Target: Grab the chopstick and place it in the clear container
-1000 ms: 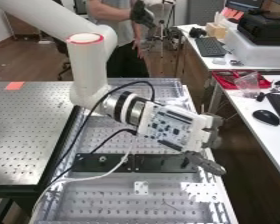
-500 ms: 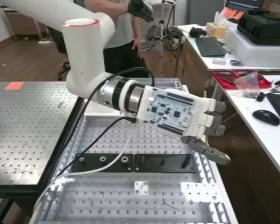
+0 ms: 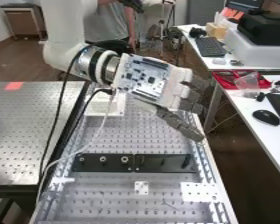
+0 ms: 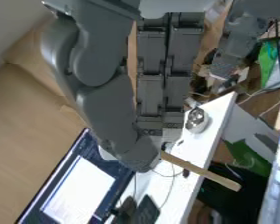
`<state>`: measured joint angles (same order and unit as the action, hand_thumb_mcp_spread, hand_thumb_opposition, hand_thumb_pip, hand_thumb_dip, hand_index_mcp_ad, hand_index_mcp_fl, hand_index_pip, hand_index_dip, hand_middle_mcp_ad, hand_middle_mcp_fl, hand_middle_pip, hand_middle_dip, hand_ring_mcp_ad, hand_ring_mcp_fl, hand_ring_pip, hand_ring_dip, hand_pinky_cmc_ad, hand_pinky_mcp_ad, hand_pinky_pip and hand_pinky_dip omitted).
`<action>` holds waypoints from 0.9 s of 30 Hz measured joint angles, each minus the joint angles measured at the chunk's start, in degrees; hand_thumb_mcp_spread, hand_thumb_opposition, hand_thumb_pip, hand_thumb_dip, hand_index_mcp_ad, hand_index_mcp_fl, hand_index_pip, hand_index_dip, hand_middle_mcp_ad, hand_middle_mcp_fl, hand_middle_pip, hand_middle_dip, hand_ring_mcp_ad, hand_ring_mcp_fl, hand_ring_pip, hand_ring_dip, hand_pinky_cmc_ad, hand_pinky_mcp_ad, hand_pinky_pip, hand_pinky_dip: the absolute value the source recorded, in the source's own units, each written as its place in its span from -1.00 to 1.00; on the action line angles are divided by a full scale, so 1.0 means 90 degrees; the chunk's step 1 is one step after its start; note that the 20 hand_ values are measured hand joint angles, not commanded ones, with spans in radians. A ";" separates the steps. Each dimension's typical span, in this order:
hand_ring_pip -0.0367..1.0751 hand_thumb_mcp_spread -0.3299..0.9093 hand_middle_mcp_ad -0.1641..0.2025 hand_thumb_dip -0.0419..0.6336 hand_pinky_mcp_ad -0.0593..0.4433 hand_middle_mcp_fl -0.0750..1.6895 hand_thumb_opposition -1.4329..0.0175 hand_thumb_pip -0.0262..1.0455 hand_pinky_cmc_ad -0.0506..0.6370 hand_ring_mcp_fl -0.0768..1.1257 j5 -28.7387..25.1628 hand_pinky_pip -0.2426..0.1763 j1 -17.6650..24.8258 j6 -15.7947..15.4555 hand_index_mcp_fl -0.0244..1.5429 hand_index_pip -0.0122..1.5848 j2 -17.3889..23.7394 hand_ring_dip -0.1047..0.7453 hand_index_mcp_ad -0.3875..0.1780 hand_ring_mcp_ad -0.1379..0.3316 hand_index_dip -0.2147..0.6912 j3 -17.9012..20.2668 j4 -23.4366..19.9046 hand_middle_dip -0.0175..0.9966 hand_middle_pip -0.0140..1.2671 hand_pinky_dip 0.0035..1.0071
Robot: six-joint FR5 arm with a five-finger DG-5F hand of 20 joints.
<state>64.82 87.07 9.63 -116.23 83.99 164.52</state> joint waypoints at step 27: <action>-0.78 0.66 0.06 -0.03 0.45 0.21 -0.54 0.23 0.29 0.59 -0.2271 0.25 0.2081 0.1757 0.23 0.34 -0.0206 0.49 -0.14 -0.64 -0.58 -0.0897 0.2861 0.10 -0.04 -0.66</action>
<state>44.39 105.80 25.44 -118.08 75.92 190.27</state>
